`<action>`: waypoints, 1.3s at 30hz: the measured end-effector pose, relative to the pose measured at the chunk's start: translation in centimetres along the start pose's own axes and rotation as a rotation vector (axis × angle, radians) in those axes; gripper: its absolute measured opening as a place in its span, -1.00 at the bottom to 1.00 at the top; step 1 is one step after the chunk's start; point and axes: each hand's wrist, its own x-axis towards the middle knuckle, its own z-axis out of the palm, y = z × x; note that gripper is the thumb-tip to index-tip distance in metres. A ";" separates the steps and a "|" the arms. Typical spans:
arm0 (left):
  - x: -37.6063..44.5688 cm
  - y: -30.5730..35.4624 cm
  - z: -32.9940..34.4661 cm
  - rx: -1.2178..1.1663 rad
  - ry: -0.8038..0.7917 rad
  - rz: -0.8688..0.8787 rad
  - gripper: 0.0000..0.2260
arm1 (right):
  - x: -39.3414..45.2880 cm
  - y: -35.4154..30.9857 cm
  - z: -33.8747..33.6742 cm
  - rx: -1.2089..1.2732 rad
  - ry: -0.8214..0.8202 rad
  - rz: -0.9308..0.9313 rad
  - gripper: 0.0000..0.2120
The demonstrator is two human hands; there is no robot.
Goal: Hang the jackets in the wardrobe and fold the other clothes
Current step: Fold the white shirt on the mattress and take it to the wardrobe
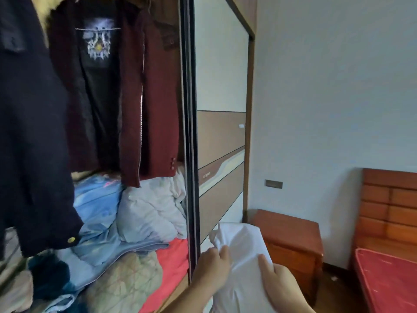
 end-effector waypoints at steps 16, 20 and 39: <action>35.0 16.6 13.9 -0.126 -0.005 0.021 -0.62 | 38.8 5.1 -7.6 0.111 0.038 0.045 -0.49; 42.8 19.7 14.8 -0.182 0.046 -0.024 -0.62 | 47.8 3.9 -8.8 0.069 -0.012 0.003 -0.48; 85.0 26.9 26.4 -0.411 0.014 -0.048 -0.54 | 92.6 4.3 -7.0 -0.165 -0.086 0.062 -0.44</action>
